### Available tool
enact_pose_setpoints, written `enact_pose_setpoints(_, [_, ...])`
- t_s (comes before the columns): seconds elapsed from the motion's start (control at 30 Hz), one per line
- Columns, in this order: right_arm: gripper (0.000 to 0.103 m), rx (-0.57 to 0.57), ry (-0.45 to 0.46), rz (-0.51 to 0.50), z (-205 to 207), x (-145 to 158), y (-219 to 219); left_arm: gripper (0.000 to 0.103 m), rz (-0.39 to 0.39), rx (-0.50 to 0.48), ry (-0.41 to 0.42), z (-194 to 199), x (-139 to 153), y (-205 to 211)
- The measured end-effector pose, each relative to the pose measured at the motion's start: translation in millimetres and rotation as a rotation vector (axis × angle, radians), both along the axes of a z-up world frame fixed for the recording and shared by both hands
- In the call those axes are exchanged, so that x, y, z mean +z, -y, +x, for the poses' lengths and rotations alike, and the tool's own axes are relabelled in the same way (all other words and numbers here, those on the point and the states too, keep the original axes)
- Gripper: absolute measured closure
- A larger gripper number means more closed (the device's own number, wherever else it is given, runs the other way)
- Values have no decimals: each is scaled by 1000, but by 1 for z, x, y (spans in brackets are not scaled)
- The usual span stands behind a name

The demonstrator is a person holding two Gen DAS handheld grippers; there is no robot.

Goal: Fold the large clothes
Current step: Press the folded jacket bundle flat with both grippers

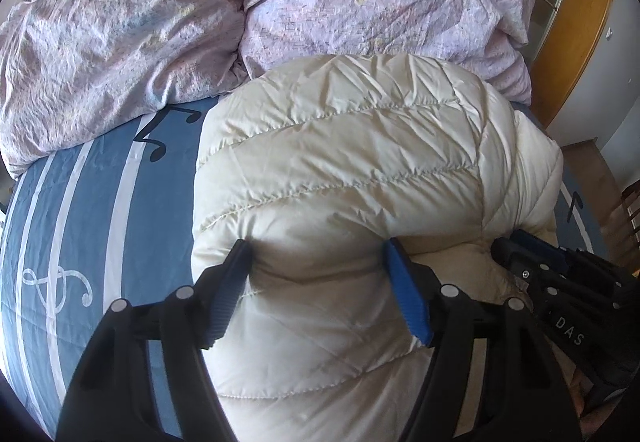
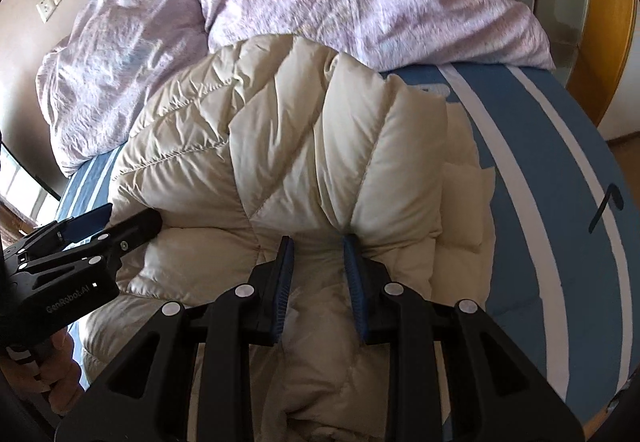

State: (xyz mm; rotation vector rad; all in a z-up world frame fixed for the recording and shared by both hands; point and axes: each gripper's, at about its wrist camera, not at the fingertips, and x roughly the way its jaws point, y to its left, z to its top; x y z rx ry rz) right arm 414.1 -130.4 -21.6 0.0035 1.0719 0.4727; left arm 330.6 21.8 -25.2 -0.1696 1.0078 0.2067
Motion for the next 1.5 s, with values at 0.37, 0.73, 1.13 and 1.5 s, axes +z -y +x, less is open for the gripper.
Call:
enact_pose_setpoints(0.37, [77,-34,-40,18,4,-21,6,31,21,-13,-22,8,-13,2])
enact_pose_setpoints(0.73, [77,-55,-46,57,6,-37,10,29,53,-21,-43,12,-27,7])
enact_pose_setpoints(1.13, [77,-75,50,168,-1,19,19,29,52,-24,49,4,8,-9])
enact_pose_setpoints(1.5, [77,-127,39,-13,25,-2,-1,28,65,-46,31,24,-7,-7])
